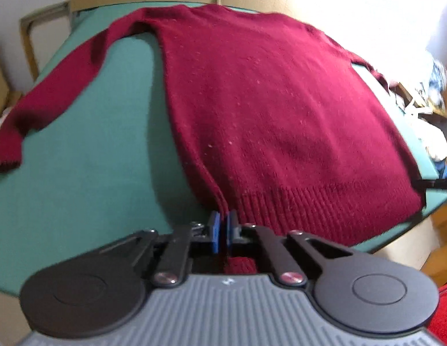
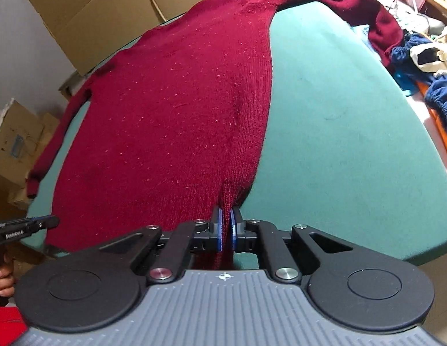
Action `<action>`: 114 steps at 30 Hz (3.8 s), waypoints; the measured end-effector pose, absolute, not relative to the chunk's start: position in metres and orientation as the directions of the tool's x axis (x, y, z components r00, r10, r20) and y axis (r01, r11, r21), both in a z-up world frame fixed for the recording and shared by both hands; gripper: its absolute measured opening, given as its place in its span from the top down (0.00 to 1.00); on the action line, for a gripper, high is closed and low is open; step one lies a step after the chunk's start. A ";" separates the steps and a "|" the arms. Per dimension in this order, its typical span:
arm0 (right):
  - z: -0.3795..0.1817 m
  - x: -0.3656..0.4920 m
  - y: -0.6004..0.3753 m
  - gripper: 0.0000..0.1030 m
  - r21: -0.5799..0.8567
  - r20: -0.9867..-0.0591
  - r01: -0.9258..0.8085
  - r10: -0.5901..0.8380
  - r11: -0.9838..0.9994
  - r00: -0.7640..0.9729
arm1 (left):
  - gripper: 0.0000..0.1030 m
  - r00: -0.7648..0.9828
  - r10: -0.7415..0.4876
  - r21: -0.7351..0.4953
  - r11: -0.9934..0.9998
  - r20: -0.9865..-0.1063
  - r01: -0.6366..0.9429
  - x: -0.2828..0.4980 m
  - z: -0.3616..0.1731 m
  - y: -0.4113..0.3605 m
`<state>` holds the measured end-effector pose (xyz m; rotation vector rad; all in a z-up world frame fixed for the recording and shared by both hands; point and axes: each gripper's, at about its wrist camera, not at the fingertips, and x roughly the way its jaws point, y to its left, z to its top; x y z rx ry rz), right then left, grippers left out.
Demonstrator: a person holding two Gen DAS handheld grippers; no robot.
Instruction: Fold clothes
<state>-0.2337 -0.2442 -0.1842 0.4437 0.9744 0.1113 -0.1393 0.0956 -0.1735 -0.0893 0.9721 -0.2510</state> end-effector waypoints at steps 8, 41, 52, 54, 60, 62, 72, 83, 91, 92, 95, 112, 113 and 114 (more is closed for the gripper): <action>-0.166 -0.247 -0.252 0.94 0.425 -0.763 0.055 0.325 0.903 0.559 | 1.00 0.604 -0.222 -0.175 0.975 -0.765 0.137 -0.164 -0.144 0.096; -0.133 -0.188 -0.254 0.84 0.263 -0.784 -0.073 0.257 0.962 0.565 | 0.81 0.637 -0.063 0.036 0.989 -0.768 0.141 -0.113 -0.145 0.048; 0.008 -0.077 -0.131 0.59 0.317 -0.518 -0.374 0.489 0.872 0.702 | 0.68 0.690 0.173 0.195 0.980 -0.703 -0.047 -0.116 -0.131 0.114; -0.016 -0.055 -0.080 0.59 0.343 -0.545 -0.400 0.527 0.850 0.652 | 0.65 0.671 0.212 0.240 0.969 -0.710 -0.052 -0.109 -0.138 0.123; -0.095 -0.005 0.068 0.59 0.296 -0.653 -0.466 0.532 0.834 0.539 | 0.46 0.670 0.311 0.352 0.933 -0.675 -0.078 -0.111 -0.150 0.171; -0.118 0.011 0.105 0.59 0.278 -0.688 -0.457 0.507 0.845 0.519 | 0.44 0.668 0.360 0.401 0.911 -0.652 -0.099 -0.111 -0.153 0.191; -0.175 0.077 0.145 0.60 0.410 -0.741 -0.205 0.456 0.889 0.493 | 0.92 0.646 0.271 0.352 0.936 -0.713 -0.004 -0.069 -0.184 0.238; -0.145 0.066 0.073 0.49 0.477 -0.671 -0.157 0.473 0.865 0.571 | 0.95 0.835 0.114 -0.099 0.975 -0.539 -0.197 -0.027 -0.034 0.344; -0.122 0.065 0.034 0.49 0.377 -0.646 -0.212 0.420 0.902 0.638 | 0.95 0.882 0.028 -0.285 0.941 -0.470 -0.181 0.016 0.043 0.362; -0.119 0.066 0.033 0.49 0.364 -0.641 -0.230 0.422 0.903 0.641 | 0.95 0.879 0.014 -0.309 0.933 -0.476 -0.183 0.023 0.047 0.364; -0.106 0.070 0.035 0.49 0.344 -0.626 -0.306 0.460 0.888 0.630 | 0.95 0.837 -0.015 -0.367 0.903 -0.547 -0.223 0.045 0.044 0.366; -0.125 0.073 0.068 0.42 0.514 -0.657 -0.252 0.565 0.820 0.499 | 0.96 0.783 -0.112 -0.271 0.960 -0.612 -0.075 0.012 0.013 0.273; -0.119 0.063 0.075 0.42 0.462 -0.659 -0.316 0.559 0.829 0.503 | 0.96 0.780 -0.097 -0.251 0.965 -0.618 -0.079 0.012 0.010 0.272; -0.115 0.054 0.081 0.42 0.452 -0.658 -0.361 0.578 0.816 0.483 | 0.96 0.779 -0.088 -0.234 0.969 -0.621 -0.078 0.012 0.009 0.271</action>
